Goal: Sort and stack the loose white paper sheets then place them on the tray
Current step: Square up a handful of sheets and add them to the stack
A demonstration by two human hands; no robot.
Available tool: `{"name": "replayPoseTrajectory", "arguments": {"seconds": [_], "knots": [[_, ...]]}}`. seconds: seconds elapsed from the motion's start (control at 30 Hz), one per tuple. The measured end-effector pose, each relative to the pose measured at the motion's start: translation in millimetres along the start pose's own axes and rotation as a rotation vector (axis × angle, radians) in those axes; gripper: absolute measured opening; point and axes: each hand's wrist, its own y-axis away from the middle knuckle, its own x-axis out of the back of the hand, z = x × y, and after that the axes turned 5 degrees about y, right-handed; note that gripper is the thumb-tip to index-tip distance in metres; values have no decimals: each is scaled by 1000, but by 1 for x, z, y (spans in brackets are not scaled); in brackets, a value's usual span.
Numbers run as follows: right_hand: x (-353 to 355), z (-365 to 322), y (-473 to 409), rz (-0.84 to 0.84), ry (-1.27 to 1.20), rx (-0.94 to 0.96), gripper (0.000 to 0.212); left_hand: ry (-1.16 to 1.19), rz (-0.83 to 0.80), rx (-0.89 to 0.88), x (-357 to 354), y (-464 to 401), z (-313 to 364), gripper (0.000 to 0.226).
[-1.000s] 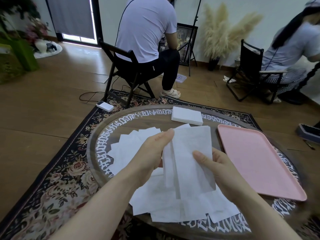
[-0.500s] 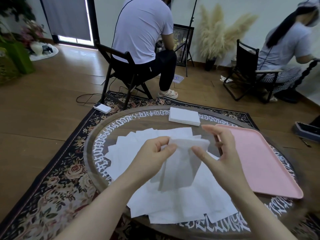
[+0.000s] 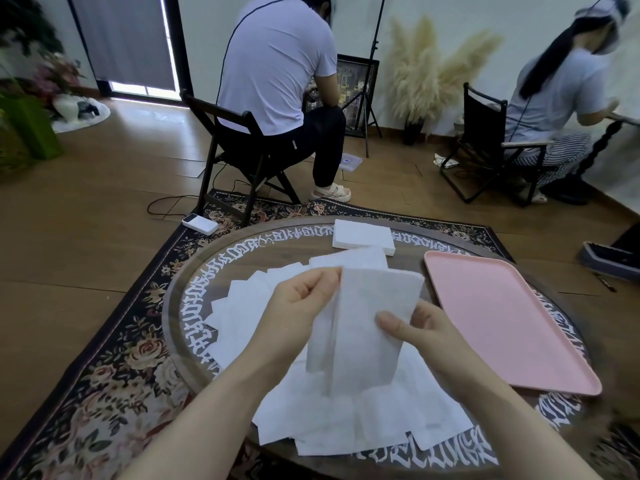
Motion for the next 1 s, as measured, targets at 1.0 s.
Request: {"name": "replayPoseTrajectory", "arguments": {"seconds": [1.0], "knots": [[-10, -4, 7, -144, 250, 280, 3, -53, 301, 314, 0, 1, -3, 10]]}}
